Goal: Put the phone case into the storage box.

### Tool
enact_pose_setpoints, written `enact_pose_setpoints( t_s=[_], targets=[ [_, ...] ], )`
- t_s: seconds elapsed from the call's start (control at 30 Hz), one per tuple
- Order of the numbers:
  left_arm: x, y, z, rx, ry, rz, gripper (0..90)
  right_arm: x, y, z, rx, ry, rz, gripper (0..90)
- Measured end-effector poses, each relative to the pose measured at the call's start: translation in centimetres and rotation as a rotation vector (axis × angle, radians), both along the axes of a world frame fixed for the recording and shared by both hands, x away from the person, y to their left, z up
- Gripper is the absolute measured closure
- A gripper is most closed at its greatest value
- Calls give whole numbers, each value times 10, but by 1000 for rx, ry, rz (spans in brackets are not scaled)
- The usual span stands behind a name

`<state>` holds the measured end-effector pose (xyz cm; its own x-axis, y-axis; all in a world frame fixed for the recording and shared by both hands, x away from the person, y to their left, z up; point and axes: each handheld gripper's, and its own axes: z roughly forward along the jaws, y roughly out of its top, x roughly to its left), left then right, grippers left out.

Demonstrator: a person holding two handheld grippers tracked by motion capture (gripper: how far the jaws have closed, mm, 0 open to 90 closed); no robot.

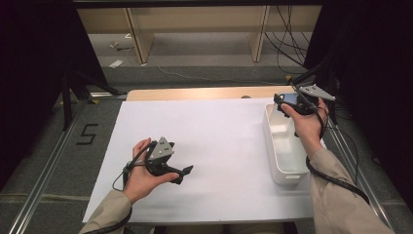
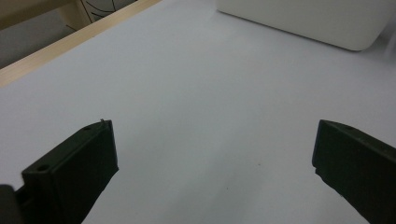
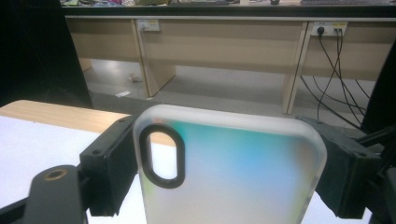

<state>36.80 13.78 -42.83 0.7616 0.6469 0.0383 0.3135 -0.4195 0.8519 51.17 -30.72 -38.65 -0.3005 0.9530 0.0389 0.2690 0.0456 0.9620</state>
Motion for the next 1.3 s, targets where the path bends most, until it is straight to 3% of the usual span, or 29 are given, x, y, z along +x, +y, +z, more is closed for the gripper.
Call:
enact_pose_setpoints(
  t_s=[1.3],
  targets=[
    [0,-1,0,3,3,-4,0,11,4,-9,-26,19,-3,190]
  ],
)
